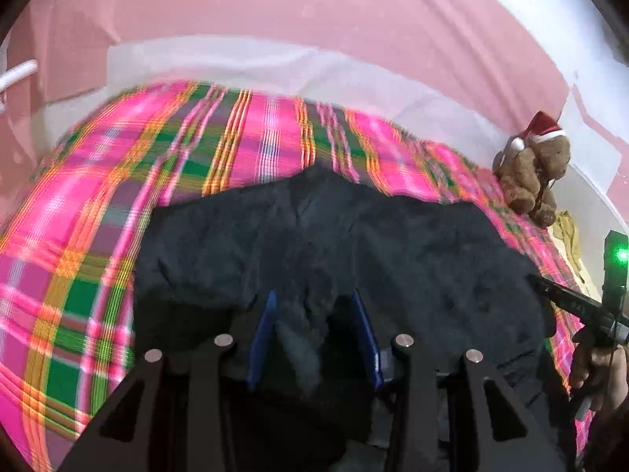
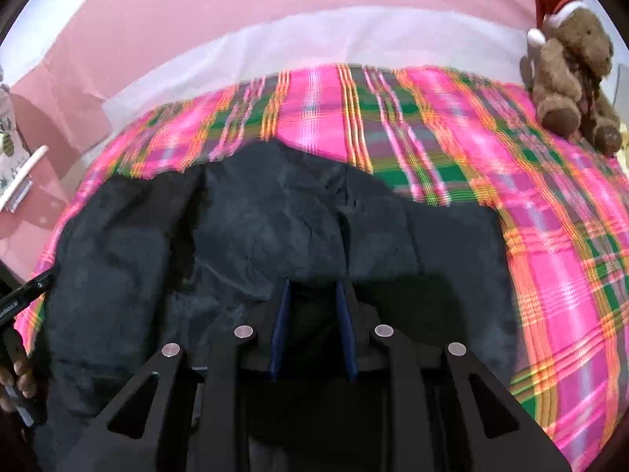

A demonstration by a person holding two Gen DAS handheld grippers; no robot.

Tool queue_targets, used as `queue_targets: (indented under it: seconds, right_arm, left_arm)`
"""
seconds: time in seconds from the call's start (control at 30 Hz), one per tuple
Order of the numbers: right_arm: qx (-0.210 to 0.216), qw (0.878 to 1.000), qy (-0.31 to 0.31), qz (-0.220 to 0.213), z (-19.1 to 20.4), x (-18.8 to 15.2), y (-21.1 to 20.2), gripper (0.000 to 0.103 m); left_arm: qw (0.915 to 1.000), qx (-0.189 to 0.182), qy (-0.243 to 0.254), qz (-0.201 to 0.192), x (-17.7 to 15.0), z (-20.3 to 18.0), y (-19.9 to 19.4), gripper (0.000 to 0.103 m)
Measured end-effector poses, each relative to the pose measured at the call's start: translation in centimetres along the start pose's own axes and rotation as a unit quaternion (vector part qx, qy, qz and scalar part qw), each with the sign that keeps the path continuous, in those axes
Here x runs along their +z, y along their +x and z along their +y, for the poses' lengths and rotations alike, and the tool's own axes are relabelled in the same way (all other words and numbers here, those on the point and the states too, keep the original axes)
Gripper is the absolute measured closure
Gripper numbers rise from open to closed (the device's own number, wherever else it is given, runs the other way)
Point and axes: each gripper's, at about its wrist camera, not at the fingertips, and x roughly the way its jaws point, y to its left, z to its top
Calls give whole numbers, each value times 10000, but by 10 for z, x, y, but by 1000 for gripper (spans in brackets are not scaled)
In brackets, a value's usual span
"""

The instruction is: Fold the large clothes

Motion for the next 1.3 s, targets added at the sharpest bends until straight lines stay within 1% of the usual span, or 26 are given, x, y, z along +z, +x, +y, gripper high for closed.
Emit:
queue_targets:
  seconds: [0.1,0.17,0.23,0.27,0.33,0.37,0.43,0.47,0.53,0.6,0.63,0.67,0.73,0.77,0.83,0.9,0.93,1.0,1.03,1.07,1.13,1.2,1.27,1.3]
  right_arm:
    - [154,9992,5,-361,7,17,-22,77]
    - [216,9987,-110,-440,16,28,-23,77]
    - [141,9990,-273,-332,24,33,-12,77]
    - [41,9993,-330,-167,25,32,2,77]
    - [-130,9993,-314,185,17,25,29,76]
    - [-22,9994,-228,278,9,19,40,74]
    - [151,9997,-94,172,-1,8,46,74]
    - [138,9998,-99,138,-1,6,46,74]
    - [49,9998,-126,147,2,7,44,74]
    - [-12,9998,-48,196,5,12,30,73]
    - [-24,9999,-40,114,7,14,19,72]
    - [12,10000,-55,-64,9,16,3,72]
    - [254,9989,-2,-391,14,13,-26,72]
    - [410,9980,-2,-490,20,10,-38,72]
    - [692,9958,-118,-583,36,0,-52,72]
    - [936,9942,-319,-425,55,-12,-48,72]
    - [968,9940,-403,-312,62,-17,-41,72]
    - [829,9951,-533,77,71,-26,-11,72]
    - [799,9952,-520,206,70,-29,1,72]
    - [821,9951,-495,225,68,-30,5,72]
    - [820,9956,-421,185,65,-29,-2,72]
    - [802,9960,-393,97,66,-30,-18,72]
    - [953,9946,-418,-39,68,-35,-36,72]
    - [995,9941,-432,-79,71,-40,-43,72]
  left_arm:
    - [9996,79,135,-224,18,-4,-1,60]
    - [9997,150,91,-159,25,-2,13,60]
    - [9995,302,-14,98,20,7,35,60]
    - [9994,295,-69,171,15,11,43,60]
    - [9996,193,-116,150,4,17,50,59]
    - [9997,175,-89,108,0,16,50,59]
    - [9997,238,40,76,-3,12,50,59]
    - [9996,255,58,84,-3,11,49,59]
    - [9996,247,-5,127,-1,12,44,59]
    - [9997,227,-65,75,0,11,29,59]
    - [9998,180,-39,-28,-1,9,17,59]
    - [9998,136,7,-135,-3,5,6,59]
    - [9996,-20,40,-294,-9,-2,-13,59]
    - [9993,-167,38,-319,-14,-7,-20,59]
    - [9990,-341,125,-253,-24,-19,-23,60]
    - [9989,-324,321,-93,-34,-31,-12,59]
    - [9991,-258,346,59,-38,-33,-2,59]
    - [9991,-265,203,249,-43,-29,14,59]
    - [9991,-290,159,256,-42,-29,14,59]
    - [9991,-285,160,258,-41,-29,11,59]
    - [9992,-285,166,227,-40,-30,-2,60]
    - [9987,-425,241,120,-42,-34,-21,60]
    - [9983,-446,377,66,-48,-41,-33,60]
    - [9980,-508,368,105,-52,-43,-35,60]
